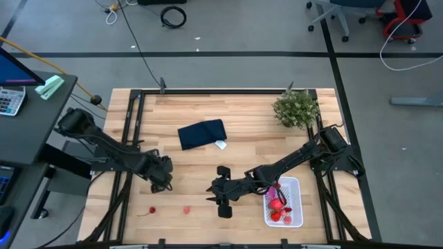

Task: Pick and placing Produce into tupperware
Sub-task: Put the cherry into the white bin

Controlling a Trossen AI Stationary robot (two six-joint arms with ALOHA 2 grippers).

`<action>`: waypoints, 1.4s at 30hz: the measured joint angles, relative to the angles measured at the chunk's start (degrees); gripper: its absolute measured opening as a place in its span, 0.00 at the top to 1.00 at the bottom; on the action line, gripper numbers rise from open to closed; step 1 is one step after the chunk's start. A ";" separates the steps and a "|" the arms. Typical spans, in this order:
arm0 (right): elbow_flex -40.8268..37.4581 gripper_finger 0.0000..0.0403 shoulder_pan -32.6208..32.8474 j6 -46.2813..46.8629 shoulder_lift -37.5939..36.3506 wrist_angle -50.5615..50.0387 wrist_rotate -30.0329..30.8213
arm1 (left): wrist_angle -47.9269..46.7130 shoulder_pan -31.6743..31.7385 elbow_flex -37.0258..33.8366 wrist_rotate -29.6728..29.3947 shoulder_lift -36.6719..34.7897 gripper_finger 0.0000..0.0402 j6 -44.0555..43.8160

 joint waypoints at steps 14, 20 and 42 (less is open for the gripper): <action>0.00 0.61 0.00 -0.33 0.00 0.00 0.00 | -5.28 0.02 0.24 3.99 1.17 0.37 -7.69; 0.00 0.61 0.00 -0.17 0.02 0.00 0.00 | -5.58 0.02 0.15 8.11 1.19 0.38 -12.73; -0.04 0.61 0.00 7.36 -6.44 -11.71 0.41 | 2.51 0.83 4.22 7.54 1.36 0.88 -10.90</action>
